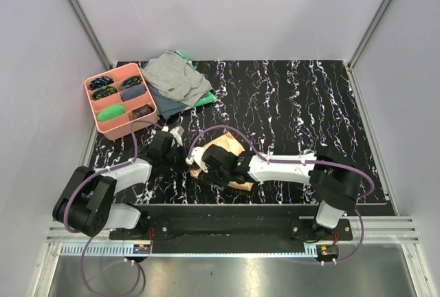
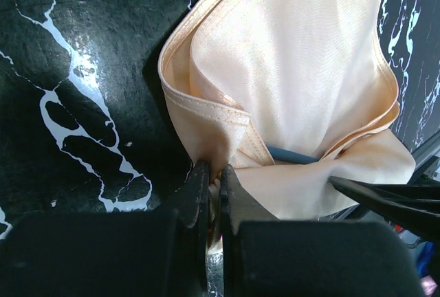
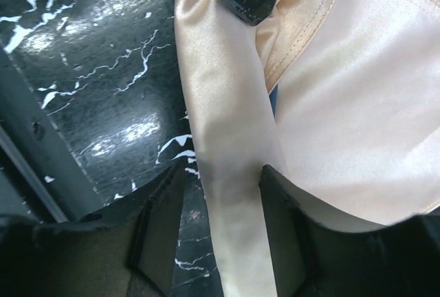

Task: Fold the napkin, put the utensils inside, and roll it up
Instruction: Roll the napkin with the utensil

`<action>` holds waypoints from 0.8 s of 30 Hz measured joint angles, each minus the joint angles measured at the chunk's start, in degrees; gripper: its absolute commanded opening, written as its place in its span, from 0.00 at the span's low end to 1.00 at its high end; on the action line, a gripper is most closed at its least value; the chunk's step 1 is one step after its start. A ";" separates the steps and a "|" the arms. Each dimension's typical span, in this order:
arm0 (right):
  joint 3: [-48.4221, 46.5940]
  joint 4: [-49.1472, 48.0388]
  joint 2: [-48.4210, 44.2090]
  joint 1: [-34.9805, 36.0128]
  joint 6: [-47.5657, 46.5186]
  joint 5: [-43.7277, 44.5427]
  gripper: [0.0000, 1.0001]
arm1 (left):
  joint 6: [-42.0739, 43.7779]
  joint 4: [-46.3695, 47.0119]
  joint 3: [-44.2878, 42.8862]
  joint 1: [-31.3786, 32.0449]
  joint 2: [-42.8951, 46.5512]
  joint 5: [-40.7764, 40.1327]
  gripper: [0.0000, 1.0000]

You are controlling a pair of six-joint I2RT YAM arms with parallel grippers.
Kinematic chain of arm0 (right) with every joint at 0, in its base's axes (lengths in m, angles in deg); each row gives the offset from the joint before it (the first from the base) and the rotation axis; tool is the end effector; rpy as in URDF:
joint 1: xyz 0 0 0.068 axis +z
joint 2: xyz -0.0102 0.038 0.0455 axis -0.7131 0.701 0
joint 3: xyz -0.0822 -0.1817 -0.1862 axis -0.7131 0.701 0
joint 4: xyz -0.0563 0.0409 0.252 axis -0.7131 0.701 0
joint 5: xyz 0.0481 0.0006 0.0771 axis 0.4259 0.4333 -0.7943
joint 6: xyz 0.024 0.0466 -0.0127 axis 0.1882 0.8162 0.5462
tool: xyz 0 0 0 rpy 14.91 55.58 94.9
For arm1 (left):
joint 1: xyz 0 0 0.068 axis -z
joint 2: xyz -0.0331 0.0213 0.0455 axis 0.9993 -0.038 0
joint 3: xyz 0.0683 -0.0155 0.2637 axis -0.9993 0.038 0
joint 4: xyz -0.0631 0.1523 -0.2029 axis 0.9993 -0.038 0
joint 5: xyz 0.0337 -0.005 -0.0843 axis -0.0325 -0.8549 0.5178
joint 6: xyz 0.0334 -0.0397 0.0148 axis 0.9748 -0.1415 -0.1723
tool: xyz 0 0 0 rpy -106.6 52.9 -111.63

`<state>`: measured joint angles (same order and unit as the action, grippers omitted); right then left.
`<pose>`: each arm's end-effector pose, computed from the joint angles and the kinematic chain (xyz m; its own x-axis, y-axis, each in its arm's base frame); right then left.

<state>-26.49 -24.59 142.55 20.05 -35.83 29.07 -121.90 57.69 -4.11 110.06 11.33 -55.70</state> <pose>0.1468 0.3183 0.1850 -0.2185 -0.7872 -0.5767 -0.9312 0.3450 -0.1181 0.2035 -0.0980 0.1343 -0.9026 -0.2186 -0.3709 0.0689 0.7771 -0.6256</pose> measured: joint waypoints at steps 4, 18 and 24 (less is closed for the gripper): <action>0.02 -0.94 1.68 0.02 -0.96 0.63 0.50 | 0.00 -0.20 -0.07 0.00 0.00 0.00 0.00; -0.87 -3.69 6.43 0.52 -0.15 4.39 0.27 | 0.04 -2.16 -0.44 -0.07 1.01 -0.52 0.17; -1.55 -3.80 6.88 0.26 0.92 3.74 0.23 | 0.44 -6.84 -0.44 -0.20 6.49 -3.02 0.56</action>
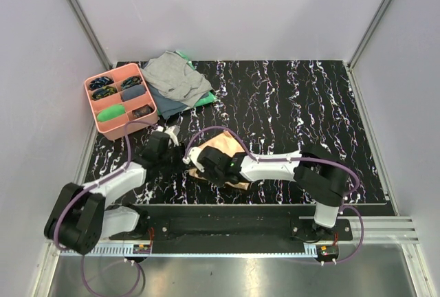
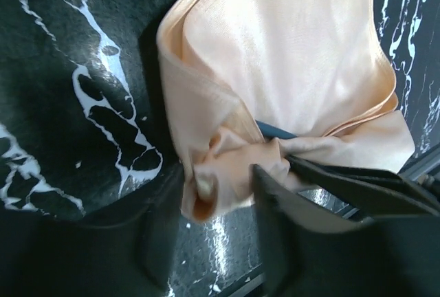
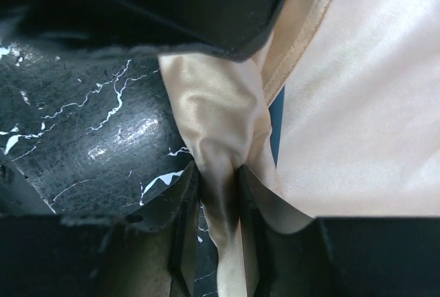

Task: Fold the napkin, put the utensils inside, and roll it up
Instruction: Roll the napkin with the utensil

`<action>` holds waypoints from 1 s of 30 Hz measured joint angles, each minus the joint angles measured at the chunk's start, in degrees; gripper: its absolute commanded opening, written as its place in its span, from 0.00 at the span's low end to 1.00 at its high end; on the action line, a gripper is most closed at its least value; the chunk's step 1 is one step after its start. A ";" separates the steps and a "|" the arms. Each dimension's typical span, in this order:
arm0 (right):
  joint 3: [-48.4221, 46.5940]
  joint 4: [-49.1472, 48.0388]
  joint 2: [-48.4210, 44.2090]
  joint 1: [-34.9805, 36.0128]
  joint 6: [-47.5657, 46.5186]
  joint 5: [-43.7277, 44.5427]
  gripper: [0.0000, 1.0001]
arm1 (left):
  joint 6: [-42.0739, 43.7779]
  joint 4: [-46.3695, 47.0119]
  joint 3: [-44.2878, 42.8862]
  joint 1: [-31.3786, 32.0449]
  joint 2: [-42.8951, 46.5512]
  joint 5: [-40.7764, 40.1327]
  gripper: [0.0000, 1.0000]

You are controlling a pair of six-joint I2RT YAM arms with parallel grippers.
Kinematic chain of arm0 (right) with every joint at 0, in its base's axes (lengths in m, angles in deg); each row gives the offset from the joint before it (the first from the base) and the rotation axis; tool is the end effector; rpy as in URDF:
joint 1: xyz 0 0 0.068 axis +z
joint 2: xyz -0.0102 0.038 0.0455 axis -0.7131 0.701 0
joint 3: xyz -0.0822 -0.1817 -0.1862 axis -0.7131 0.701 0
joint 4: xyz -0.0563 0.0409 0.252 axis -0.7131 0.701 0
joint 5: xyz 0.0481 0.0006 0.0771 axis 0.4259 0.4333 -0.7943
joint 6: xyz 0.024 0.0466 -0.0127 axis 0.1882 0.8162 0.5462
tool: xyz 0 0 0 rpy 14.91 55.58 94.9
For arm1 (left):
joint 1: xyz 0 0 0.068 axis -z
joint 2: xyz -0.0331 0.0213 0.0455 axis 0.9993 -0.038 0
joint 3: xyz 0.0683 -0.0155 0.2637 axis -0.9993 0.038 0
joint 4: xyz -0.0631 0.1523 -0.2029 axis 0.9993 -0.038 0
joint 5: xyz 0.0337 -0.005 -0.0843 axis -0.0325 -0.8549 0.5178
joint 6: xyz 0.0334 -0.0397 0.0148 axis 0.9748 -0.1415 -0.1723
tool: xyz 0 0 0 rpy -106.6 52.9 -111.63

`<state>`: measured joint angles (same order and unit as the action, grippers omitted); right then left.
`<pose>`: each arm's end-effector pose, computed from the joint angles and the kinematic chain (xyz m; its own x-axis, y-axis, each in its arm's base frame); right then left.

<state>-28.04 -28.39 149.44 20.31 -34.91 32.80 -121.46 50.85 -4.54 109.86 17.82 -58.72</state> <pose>0.1550 0.3346 0.1563 -0.2384 -0.8000 -0.5506 -0.9103 0.3816 -0.1604 0.1946 -0.0916 0.1500 -0.8872 -0.2334 -0.3980 0.0549 0.8030 -0.5934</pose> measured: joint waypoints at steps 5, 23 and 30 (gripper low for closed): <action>0.52 -0.50 -0.92 -2.93 1.40 -8.26 0.23 | 0.07 -4.07 0.17 0.02 7.82 -2.86 0.59; -1.44 4.26 3.67 -16.65 4.74 -46.90 0.22 | -0.68 -0.11 9.64 0.02 23.34 -2.27 0.66; -4.04 4.90 8.50 -19.91 5.22 -57.05 0.21 | -1.11 4.48 10.69 0.04 17.33 -0.57 0.68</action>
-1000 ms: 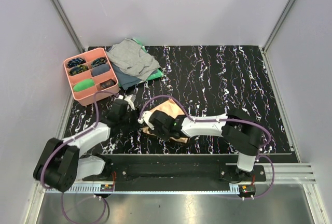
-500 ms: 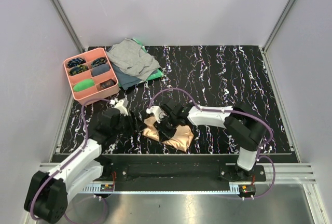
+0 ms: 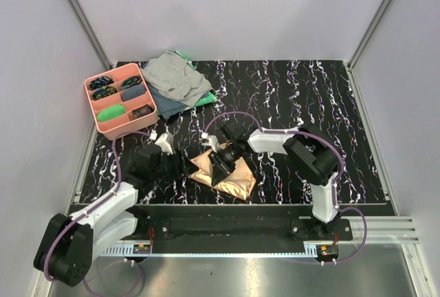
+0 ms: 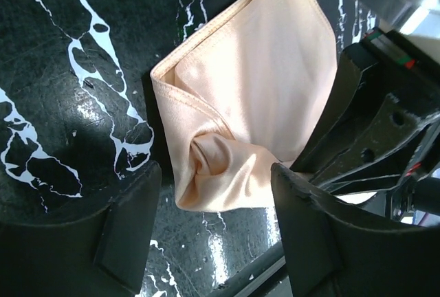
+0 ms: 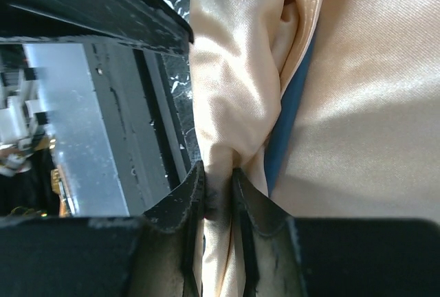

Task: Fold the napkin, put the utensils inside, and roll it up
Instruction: Roll the napkin with the utensil

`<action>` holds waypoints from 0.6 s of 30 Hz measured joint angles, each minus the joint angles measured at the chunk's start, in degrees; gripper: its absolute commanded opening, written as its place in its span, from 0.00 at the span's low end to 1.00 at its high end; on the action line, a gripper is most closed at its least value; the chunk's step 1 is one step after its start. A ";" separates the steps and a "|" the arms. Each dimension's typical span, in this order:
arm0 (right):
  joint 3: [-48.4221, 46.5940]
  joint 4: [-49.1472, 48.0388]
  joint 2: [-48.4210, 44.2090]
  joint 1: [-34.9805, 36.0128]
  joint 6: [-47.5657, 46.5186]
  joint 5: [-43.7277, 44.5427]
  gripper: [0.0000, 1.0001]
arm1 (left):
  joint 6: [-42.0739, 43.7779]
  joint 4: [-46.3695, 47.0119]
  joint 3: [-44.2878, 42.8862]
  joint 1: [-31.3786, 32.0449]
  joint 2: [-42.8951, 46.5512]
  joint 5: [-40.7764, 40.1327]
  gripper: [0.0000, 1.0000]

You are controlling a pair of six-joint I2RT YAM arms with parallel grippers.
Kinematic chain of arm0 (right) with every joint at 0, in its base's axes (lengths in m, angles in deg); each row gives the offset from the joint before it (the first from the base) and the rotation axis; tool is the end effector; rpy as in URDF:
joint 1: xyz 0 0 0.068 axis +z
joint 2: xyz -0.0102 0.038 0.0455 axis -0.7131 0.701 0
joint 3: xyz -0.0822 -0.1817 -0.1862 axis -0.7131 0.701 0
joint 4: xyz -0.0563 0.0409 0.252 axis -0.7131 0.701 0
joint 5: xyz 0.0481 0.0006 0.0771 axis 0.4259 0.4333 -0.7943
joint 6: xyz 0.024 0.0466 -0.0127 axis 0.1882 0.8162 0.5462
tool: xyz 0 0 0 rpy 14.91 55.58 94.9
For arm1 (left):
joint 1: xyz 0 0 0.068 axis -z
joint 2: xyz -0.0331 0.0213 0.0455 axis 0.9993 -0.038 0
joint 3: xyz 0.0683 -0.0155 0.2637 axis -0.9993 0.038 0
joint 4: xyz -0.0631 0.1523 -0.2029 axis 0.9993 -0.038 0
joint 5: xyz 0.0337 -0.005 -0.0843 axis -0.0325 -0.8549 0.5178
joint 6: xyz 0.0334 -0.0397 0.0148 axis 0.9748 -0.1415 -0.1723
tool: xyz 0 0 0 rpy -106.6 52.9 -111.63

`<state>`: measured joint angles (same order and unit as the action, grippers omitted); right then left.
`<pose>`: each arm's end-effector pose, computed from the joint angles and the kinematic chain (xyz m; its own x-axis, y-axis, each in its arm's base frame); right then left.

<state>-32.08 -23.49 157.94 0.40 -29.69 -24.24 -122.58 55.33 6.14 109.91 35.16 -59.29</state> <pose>0.2411 0.2882 0.1294 -0.6165 -0.6546 -0.4375 -0.6986 0.1985 0.6874 0.1562 -0.0759 0.1523 -0.8030 -0.2851 -0.5234 0.1459 0.7575 -0.6364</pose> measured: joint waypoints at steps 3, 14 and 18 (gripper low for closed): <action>-0.70 0.22 1.49 -1.03 0.04 -3.15 0.21 | 0.09 1.88 0.00 0.00 -2.73 0.13 0.68; -2.34 0.72 5.01 -2.19 0.17 -9.57 0.20 | 0.98 8.98 -1.07 0.00 -12.46 0.63 0.55; -2.86 1.57 5.88 -2.32 -0.07 -10.64 0.20 | 1.18 10.88 -1.51 0.00 -15.32 1.03 0.35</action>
<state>-34.95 -21.92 163.82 -1.92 -29.75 -34.89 -121.40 66.22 4.64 109.91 19.84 -58.26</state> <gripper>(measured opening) 0.227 0.465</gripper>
